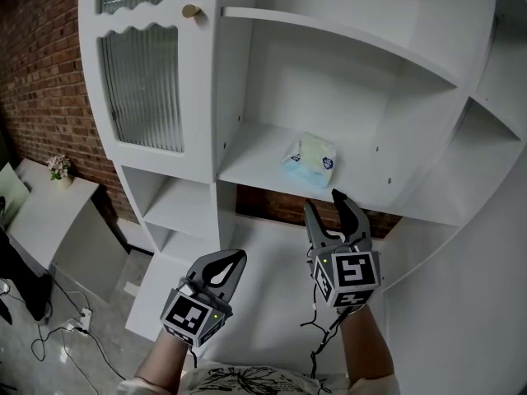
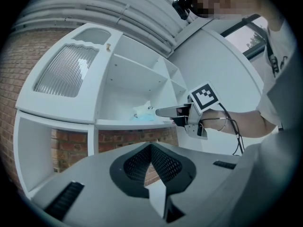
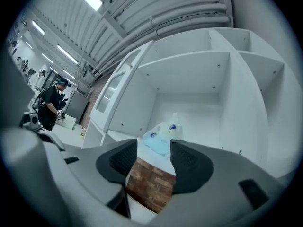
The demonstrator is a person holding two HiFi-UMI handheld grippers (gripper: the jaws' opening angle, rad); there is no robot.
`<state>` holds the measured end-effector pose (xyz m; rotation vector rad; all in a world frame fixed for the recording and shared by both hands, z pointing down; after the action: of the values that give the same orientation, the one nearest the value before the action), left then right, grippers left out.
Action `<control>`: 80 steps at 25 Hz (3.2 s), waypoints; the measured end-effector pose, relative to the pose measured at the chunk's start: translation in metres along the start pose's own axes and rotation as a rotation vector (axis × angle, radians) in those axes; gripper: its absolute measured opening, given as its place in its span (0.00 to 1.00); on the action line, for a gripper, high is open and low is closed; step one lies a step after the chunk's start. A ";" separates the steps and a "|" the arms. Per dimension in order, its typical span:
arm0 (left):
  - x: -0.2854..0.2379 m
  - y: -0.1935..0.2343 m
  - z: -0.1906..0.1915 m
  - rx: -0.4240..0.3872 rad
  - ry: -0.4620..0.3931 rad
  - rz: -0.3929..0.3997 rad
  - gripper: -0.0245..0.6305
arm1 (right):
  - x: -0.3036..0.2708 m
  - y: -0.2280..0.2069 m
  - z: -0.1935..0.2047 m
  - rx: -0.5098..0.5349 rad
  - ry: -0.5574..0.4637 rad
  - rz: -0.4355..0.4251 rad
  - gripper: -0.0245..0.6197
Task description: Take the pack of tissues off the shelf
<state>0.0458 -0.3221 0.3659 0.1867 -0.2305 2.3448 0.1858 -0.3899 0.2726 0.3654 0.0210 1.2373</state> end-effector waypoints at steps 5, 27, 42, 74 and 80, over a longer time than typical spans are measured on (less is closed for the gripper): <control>-0.001 -0.002 0.001 -0.006 -0.001 0.006 0.06 | -0.023 -0.019 -0.001 -0.038 0.034 0.022 0.36; 0.016 0.003 0.000 0.006 0.000 -0.028 0.06 | -0.029 -0.030 -0.007 0.054 0.041 0.087 0.06; 0.037 -0.031 -0.015 0.018 -0.010 -0.007 0.06 | 0.063 0.003 -0.026 0.002 -0.057 0.066 0.06; 0.063 -0.095 0.019 0.085 0.067 -0.016 0.06 | 0.204 0.067 0.107 -0.234 0.102 -0.011 0.05; 0.055 -0.088 0.027 0.074 0.095 -0.023 0.06 | 0.192 0.064 0.114 -0.252 0.122 -0.005 0.05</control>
<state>0.0710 -0.2293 0.4128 0.1128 -0.0954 2.3343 0.2152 -0.2246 0.4327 0.0708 -0.0289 1.2388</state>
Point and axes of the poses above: the fingertips, and each gripper's own axes: x backward along the fingers, y to its left, z out of its underside, the point moved 1 cm from there along x, backward along the fingers, and after that the axes turned 6 degrees about -y, right-handed, at the moved point
